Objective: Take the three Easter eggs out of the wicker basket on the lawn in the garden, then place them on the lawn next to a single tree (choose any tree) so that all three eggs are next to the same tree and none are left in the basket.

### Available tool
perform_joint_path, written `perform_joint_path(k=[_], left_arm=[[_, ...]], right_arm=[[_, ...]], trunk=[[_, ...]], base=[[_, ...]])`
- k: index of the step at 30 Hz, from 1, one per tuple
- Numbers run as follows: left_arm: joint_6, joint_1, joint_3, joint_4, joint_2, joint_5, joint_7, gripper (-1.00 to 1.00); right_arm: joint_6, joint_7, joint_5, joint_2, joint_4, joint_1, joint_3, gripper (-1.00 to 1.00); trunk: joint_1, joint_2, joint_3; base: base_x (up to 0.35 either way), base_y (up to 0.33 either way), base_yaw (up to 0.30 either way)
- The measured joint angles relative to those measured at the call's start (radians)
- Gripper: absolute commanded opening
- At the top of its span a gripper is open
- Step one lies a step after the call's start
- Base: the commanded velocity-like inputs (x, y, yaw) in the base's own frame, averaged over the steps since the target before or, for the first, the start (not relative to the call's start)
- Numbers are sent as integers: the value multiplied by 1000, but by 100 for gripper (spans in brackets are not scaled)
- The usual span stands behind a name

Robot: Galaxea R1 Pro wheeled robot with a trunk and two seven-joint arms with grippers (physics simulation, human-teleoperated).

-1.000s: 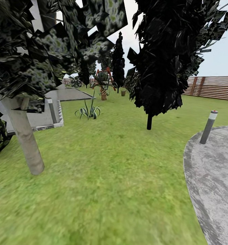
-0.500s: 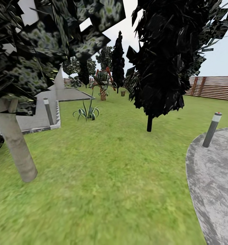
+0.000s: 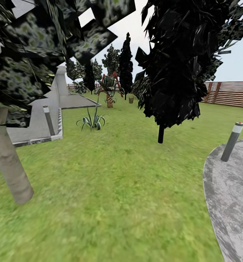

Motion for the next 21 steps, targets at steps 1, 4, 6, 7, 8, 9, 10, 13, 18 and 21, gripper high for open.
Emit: perform_joint_path(k=[1, 4, 6, 7, 8, 9, 10, 13, 18, 21], left_arm=[[0, 0, -1, 0, 0, 0, -1, 100], [0, 0, 0, 0, 0, 0, 0, 100], [0, 0, 0, 0, 0, 0, 0, 100], [0, 0, 0, 0, 0, 0, 0, 100], [0, 0, 0, 0, 0, 0, 0, 100], [0, 0, 0, 0, 0, 0, 0, 100], [0, 0, 0, 0, 0, 0, 0, 100], [0, 0, 0, 0, 0, 0, 0, 100], [0, 0, -2, 0, 0, 1, 1, 100], [0, 0, -2, 0, 0, 1, 1, 100]], right_arm=[[0, 0, 0, 0, 0, 0, 0, 100], [0, 0, 0, -1, 0, 0, 0, 100], [0, 0, 0, -1, 0, 0, 0, 100], [0, 0, 0, 0, 0, 0, 0, 100], [0, 0, 0, 0, 0, 0, 0, 100], [0, 0, 0, 0, 0, 0, 0, 100], [0, 0, 0, 0, 0, 0, 0, 100], [0, 0, 0, 0, 0, 0, 0, 100], [0, 0, 0, 0, 0, 0, 0, 100], [0, 0, 0, 0, 0, 0, 0, 100]], trunk=[[0, 0, 0], [0, 0, 0], [0, 0, 0], [0, 0, 0], [0, 0, 0], [0, 0, 0], [0, 0, 0], [0, 0, 0], [0, 0, 0], [0, 0, 0]], base=[[328, 0, 0], [328, 0, 0], [328, 0, 0], [328, 0, 0], [328, 0, 0], [328, 0, 0], [328, 0, 0], [328, 0, 0], [328, 0, 29], [328, 0, 95]])
